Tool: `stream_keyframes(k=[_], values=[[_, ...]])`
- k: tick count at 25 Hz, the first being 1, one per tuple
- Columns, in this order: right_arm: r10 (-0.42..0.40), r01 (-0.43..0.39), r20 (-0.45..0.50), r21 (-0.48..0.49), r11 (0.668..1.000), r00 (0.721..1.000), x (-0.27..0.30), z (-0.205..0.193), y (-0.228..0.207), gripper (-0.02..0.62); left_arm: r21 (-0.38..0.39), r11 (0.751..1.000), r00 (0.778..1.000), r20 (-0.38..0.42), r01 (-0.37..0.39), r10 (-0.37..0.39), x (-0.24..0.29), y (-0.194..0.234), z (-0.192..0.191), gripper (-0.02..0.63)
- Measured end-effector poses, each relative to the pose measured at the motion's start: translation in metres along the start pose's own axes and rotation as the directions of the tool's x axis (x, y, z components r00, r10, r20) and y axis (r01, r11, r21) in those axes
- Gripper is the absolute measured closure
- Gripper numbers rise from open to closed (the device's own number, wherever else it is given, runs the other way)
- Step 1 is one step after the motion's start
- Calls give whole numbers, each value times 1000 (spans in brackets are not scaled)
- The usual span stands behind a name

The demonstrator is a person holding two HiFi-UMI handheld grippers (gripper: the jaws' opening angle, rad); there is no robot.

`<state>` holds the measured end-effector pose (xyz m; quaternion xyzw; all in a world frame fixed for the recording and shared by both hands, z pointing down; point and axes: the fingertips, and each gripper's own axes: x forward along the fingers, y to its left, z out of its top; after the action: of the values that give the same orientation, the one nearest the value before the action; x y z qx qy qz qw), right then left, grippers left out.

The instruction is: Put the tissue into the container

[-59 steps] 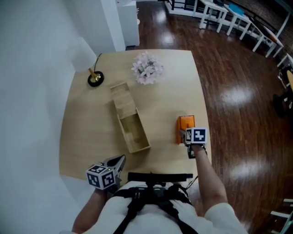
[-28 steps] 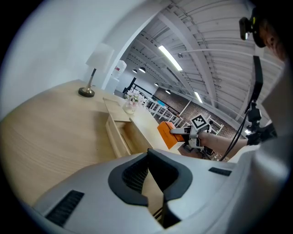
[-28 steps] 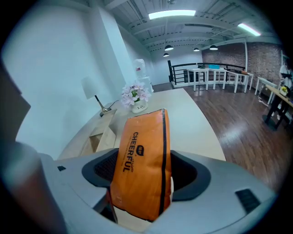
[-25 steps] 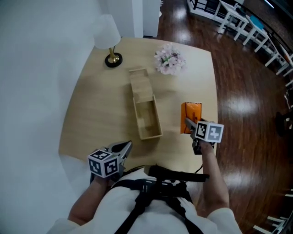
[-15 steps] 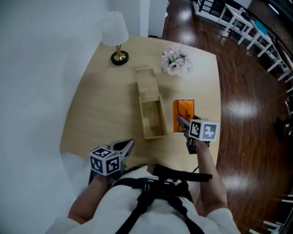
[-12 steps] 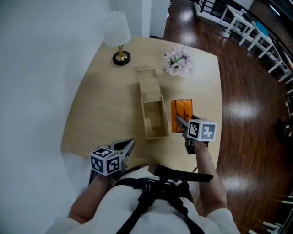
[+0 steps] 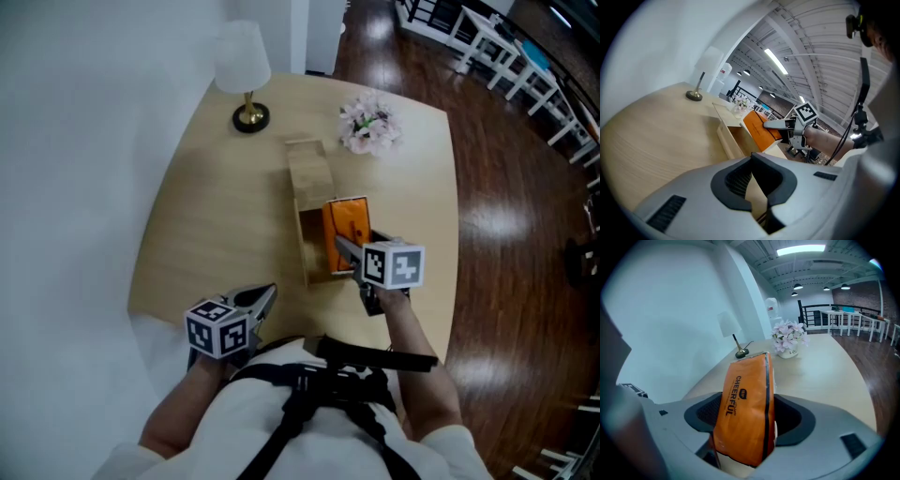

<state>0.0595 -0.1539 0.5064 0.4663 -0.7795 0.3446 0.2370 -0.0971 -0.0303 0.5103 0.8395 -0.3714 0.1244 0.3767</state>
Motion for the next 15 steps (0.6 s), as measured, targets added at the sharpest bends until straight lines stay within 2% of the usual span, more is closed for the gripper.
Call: stream_keyframes(k=[7,15], values=[[12,-14,-47,-22,1000,999,27,-11,25,256,4,1000,1000,-14,13,-13,-4,13,5,607],[3,-5,-86,-23,1000,996,44,-19,33,258,5,1000,999,-20,26,-25,-6,23,13,607]])
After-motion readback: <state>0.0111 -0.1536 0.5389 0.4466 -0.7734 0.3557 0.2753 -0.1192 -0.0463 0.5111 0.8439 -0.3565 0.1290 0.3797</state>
